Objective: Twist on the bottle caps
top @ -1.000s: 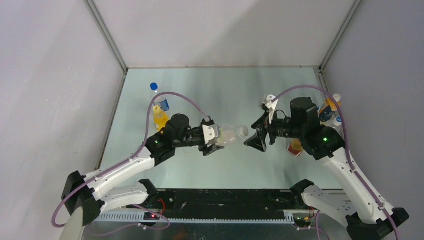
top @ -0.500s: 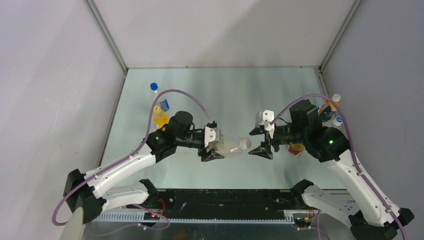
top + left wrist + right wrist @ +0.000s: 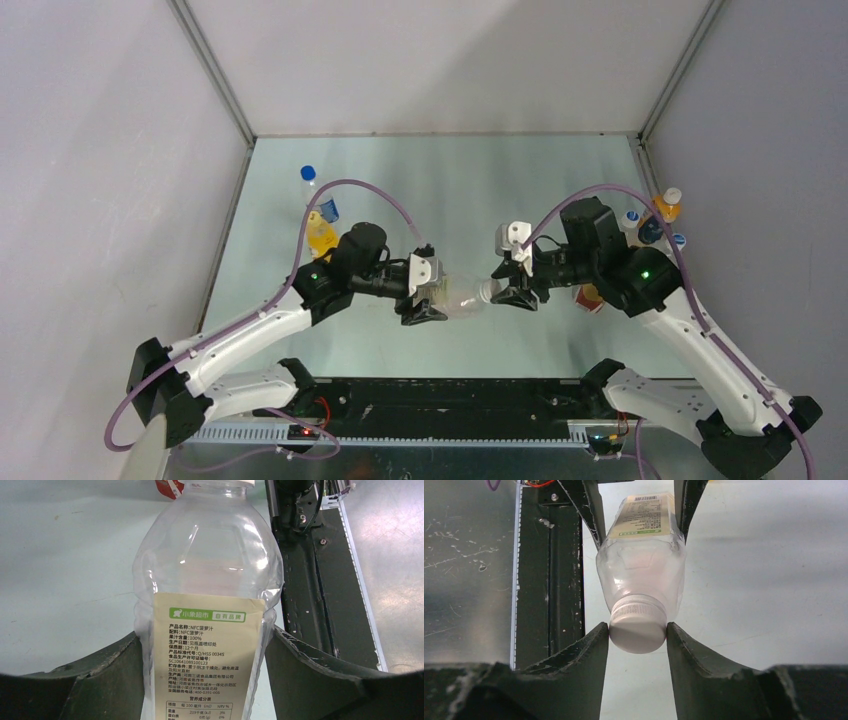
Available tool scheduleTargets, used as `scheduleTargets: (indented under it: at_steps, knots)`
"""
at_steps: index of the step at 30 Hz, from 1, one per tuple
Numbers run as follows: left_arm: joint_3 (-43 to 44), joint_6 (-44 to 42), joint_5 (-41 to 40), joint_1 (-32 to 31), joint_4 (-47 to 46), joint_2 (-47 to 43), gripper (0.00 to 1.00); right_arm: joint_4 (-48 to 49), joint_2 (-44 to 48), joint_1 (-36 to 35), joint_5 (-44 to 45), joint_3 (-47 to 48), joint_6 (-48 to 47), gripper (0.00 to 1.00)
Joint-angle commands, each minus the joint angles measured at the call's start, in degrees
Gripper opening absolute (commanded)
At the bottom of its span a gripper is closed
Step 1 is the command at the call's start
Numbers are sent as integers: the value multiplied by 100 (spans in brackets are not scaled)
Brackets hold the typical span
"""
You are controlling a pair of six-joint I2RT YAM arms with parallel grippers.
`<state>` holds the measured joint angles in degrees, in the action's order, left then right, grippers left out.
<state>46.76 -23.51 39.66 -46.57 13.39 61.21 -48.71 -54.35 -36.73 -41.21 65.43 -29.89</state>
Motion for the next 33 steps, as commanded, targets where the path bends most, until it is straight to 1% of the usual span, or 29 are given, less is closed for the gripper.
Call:
scheduleTargets:
  at_steps: [1, 3, 4, 6, 7, 8, 9, 10, 11, 12, 13, 14, 15, 16, 18, 20, 21, 22, 23, 24, 25, 26, 27, 29, 30, 31, 32, 33]
  knots:
    - [326, 21, 90, 31, -403, -73, 0, 139, -83, -75, 99, 179, 264, 47]
    - [309, 51, 12, 27, -505, -99, 0, 208, -102, -94, 119, 150, 457, 40]
    - [257, 113, -35, 27, -645, -122, 0, 238, -115, -96, 116, 142, 541, 34]
    - [132, 205, -267, 27, -960, -238, 0, 328, -152, -97, 140, 97, 884, 27]
    - [33, 237, -483, 26, -1075, -270, 0, 384, -168, -91, 219, 64, 1252, 25]
    - [-19, 293, -810, 12, -1358, -332, 0, 535, -170, -85, 276, -7, 1466, 18]
    - [-152, 320, -991, 1, -1511, -370, 0, 629, -183, -77, 431, -36, 2008, 15]
    - [-221, 316, -1394, -43, -1821, -458, 0, 804, -200, -74, 553, -89, 2318, 10]
    - [-363, 278, -1590, -84, -1967, -499, 0, 965, -254, -61, 845, -99, 3039, 9]
    - [-432, 224, -1986, -185, -2258, -565, 0, 1037, -288, -53, 1140, -105, 3414, 5]
    - [-533, 79, -2189, -300, -2387, -588, 0, 1144, -362, -47, 1299, -107, 4192, 4]
    - [-570, -11, -2601, -384, -2585, -605, 0, 1166, -395, -47, 1682, -115, 5019, 3]
    - [-644, -250, -2835, -565, -2784, -607, 0, 1128, -444, -28, 1891, -117, 5428, 3]
    - [-691, -374, -3297, -666, -2905, -607, 0, 1088, -476, 32, 2197, -120, 6222, 6]
    - [-847, -709, -3820, -910, -3259, -576, 0, 1108, -468, 143, 2335, -167, 7026, 8]
    - [-935, -765, -3932, -972, -3449, -499, 0, 1359, -384, 170, 2381, -204, 7225, 13]
    - [-920, -751, -3940, -969, -3389, -440, 0, 1552, -344, 172, 2385, -208, 7194, 22]
    - [-886, -743, -3905, -964, -3300, -411, 0, 1660, -242, 192, 2353, -207, 6982, 27]
    - [-817, -697, -3737, -934, -3086, -356, 0, 1858, -190, 201, 2284, -197, 6801, 40]
    - [-783, -589, -3632, -899, -2986, -334, 0, 1914, -96, 230, 2161, -184, 6376, 47]
    - [-723, -512, -3362, -802, -2781, -295, 0, 1945, -55, 242, 2117, -150, 6168, 57]
    - [-673, -362, -3233, -736, -2675, -281, 0, 1964, 35, 291, 1935, -138, 5673, 61]
    - [-640, -293, -2930, -589, -2470, -264, 0, 1967, 85, 321, 1815, -130, 5403, 66]
    - [-545, -118, -2469, -360, -2118, -264, 0, 1876, 258, 393, 1524, -121, 4614, 72]
    - [-477, -18, -2281, -290, -2036, -261, 0, 1740, 381, 414, 1316, -119, 3999, 73]
    - [-428, 24, -1824, -127, -1821, -237, 0, 1653, 434, 419, 1135, -116, 3652, 74]
    - [-296, 90, -1581, -55, -1698, -213, 0, 1436, 537, 420, 1037, -113, 2966, 74]
    - [-214, 91, -1133, 58, -1385, -162, 0, 1321, 586, 419, 834, -104, 2335, 75]
